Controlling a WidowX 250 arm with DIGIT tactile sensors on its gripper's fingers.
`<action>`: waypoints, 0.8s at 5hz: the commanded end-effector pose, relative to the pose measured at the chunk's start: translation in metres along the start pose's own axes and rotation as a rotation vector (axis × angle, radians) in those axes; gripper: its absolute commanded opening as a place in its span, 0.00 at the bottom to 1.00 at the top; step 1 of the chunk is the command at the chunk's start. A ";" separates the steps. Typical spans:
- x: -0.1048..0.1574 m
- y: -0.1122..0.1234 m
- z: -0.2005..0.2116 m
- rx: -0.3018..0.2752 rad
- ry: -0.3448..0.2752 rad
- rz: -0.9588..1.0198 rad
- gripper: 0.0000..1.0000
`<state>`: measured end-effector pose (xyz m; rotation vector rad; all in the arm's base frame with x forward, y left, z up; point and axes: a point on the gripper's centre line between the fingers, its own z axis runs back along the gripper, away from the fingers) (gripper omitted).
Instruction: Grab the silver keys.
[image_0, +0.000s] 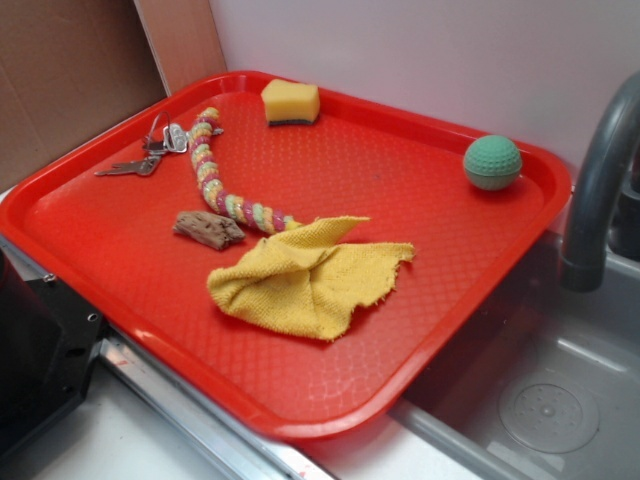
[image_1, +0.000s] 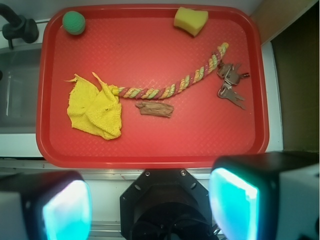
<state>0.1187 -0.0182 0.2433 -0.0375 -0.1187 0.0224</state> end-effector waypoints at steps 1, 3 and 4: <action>0.000 0.000 0.000 0.000 0.000 0.000 1.00; 0.033 0.092 -0.051 0.053 -0.086 0.348 1.00; 0.044 0.110 -0.072 0.110 -0.116 0.422 1.00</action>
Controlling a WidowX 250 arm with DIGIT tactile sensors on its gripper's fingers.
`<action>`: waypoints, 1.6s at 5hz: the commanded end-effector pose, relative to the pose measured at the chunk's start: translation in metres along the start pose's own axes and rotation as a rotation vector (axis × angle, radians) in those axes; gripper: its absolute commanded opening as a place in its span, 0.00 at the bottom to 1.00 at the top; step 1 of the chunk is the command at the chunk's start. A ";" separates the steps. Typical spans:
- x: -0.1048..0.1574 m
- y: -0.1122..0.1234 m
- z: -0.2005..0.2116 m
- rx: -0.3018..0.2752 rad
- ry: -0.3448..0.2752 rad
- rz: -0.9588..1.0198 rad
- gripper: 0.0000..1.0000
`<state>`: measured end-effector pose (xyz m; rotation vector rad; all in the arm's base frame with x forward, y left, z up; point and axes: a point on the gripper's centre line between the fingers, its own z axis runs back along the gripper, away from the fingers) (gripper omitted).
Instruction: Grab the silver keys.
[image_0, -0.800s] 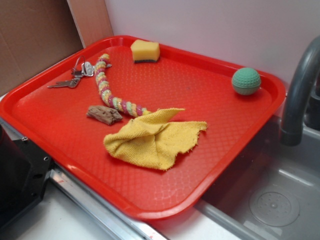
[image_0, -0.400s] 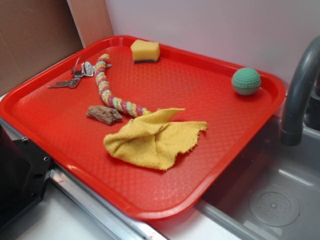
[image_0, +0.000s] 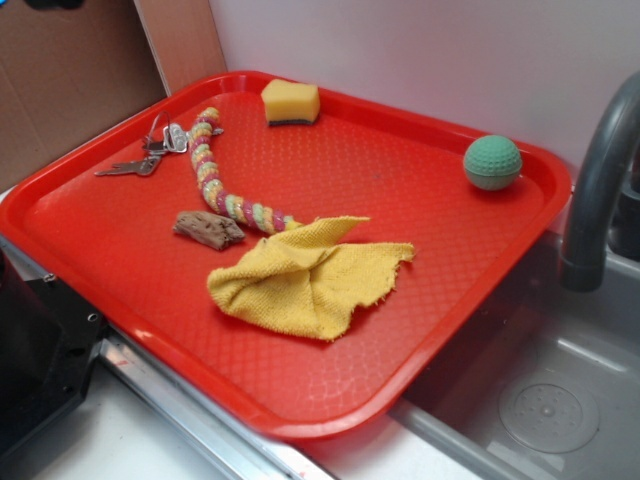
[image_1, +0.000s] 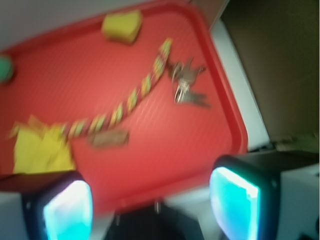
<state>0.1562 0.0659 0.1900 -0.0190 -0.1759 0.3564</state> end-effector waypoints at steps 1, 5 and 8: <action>0.036 0.023 -0.057 0.105 -0.100 0.073 1.00; 0.044 0.026 -0.076 0.112 -0.101 0.037 1.00; 0.050 0.017 -0.128 0.122 -0.051 0.018 1.00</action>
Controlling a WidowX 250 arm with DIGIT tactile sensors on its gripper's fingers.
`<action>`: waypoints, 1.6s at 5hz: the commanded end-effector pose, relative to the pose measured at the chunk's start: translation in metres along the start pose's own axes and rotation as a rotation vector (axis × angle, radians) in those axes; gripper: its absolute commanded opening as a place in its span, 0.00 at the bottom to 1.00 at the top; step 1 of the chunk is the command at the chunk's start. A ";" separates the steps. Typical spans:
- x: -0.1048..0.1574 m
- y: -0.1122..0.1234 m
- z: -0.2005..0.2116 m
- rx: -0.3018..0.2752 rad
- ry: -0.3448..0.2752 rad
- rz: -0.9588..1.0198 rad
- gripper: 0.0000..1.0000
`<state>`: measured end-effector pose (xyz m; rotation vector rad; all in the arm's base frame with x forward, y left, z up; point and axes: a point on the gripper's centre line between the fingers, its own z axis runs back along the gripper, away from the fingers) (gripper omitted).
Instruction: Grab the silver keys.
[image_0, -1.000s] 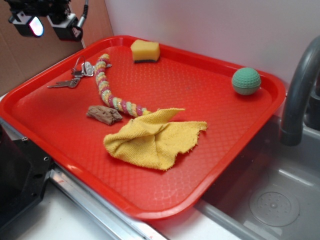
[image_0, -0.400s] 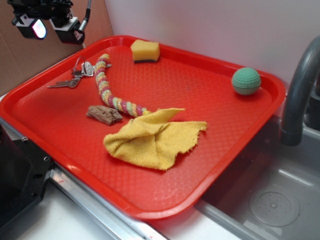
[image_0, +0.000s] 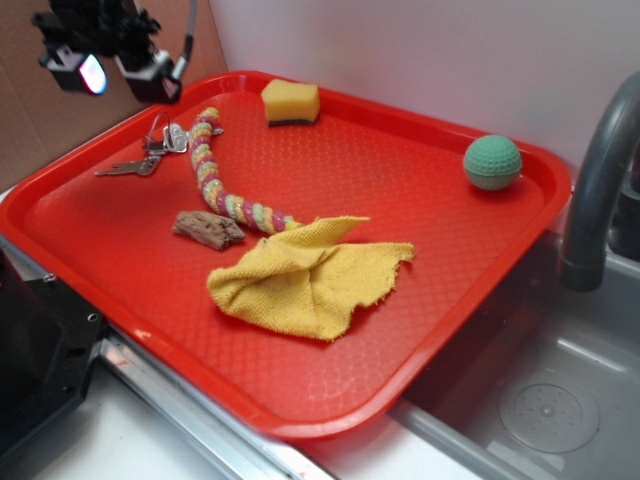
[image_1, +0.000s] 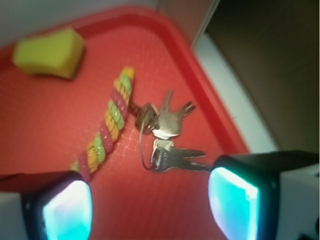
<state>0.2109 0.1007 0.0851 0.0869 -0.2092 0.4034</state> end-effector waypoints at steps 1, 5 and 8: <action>0.005 -0.010 -0.031 0.032 0.022 -0.043 1.00; 0.007 -0.012 -0.060 0.087 0.068 -0.046 0.00; 0.009 0.008 -0.083 0.140 0.104 -0.024 0.00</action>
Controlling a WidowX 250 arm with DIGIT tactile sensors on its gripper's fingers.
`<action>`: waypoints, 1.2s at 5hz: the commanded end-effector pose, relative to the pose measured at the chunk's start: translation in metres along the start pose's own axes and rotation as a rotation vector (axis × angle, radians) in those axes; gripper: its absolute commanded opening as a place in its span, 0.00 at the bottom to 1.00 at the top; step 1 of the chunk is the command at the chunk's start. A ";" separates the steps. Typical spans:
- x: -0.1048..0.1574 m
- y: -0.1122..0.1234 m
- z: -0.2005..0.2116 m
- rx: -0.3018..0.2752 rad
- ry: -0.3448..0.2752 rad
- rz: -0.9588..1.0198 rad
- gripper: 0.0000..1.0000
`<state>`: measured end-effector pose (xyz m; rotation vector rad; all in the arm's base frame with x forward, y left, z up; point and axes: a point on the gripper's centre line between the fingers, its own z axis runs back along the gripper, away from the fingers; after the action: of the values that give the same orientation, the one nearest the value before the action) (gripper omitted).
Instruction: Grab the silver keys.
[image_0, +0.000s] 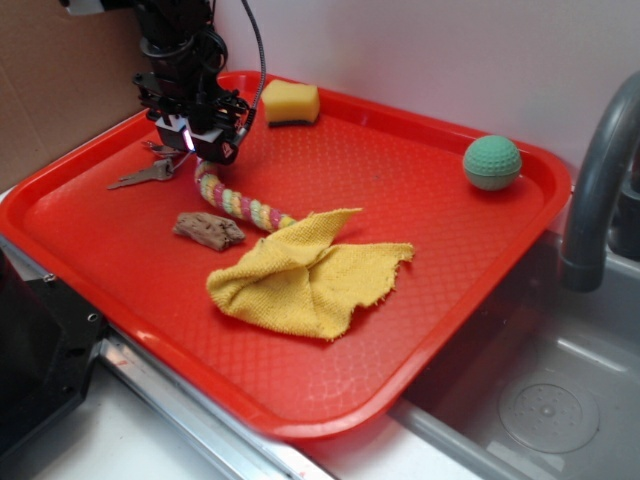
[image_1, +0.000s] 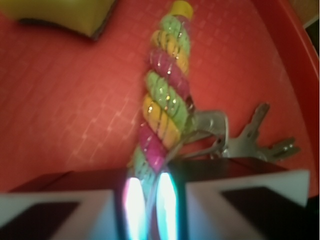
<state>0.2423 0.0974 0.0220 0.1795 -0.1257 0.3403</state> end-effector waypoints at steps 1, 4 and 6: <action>-0.004 0.026 -0.018 0.045 0.040 0.056 0.00; -0.008 0.021 -0.016 0.063 0.036 0.045 0.00; -0.044 0.013 0.067 -0.126 -0.041 0.056 0.00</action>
<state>0.1930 0.0744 0.0797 0.0497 -0.1764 0.3733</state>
